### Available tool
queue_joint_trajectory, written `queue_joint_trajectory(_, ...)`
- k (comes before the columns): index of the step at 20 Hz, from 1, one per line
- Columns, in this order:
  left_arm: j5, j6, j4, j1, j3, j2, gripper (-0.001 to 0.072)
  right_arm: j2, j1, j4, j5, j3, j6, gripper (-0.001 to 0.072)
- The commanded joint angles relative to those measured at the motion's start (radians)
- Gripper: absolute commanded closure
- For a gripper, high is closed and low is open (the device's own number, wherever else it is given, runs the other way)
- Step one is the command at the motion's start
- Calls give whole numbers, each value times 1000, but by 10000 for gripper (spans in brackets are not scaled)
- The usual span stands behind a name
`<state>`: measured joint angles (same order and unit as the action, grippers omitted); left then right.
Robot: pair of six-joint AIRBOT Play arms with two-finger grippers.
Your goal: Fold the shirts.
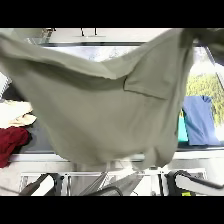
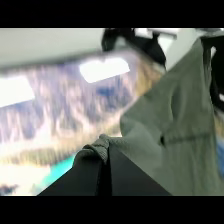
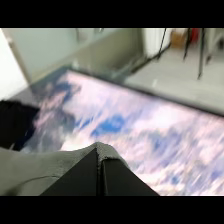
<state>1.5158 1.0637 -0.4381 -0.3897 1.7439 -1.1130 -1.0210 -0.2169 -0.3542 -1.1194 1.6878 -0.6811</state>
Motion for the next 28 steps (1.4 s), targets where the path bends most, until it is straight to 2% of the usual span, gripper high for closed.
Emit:
queue_joint_trajectory(1, -34, -8, -272, 222, -135, -270, 695, -275, 47, 12, -7, -30, 4, 690)
queue_joint_trajectory(3, -86, 5, -379, 274, -121, -460, 695, -428, 55, 11, 65, -30, 0, 690)
queue_joint_trajectory(5, -130, 91, -466, 280, -35, -644, 695, -552, 47, 47, 163, -29, -25, 690)
queue_joint_trajectory(8, -132, 186, -478, 254, 169, -860, 695, -676, -3, 209, 215, -9, -34, 691)
queue_joint_trajectory(10, -130, 212, -479, 251, 293, -938, 695, -727, -46, 280, 210, 23, -42, 690)
queue_joint_trajectory(15, -150, 212, -503, 252, 338, -977, 695, -753, -112, 257, 85, 45, -57, 690)
queue_joint_trajectory(18, -128, 213, -570, 256, 337, -956, 695, -747, -130, 186, 11, 45, -57, 690)
queue_joint_trajectory(21, -108, 214, -564, 291, 308, -937, 695, -748, -118, 89, -48, 45, -61, 690)
queue_joint_trajectory(23, -132, 213, -569, 315, 246, -914, 695, -747, -99, 20, -56, 45, -61, 691)
queue_joint_trajectory(26, -156, 250, -701, 338, 214, -906, 694, -748, -81, -100, -12, 45, -77, 690)
queue_joint_trajectory(28, -158, 257, -721, 353, 214, -910, 695, -748, -72, -162, 26, 45, -79, 690)
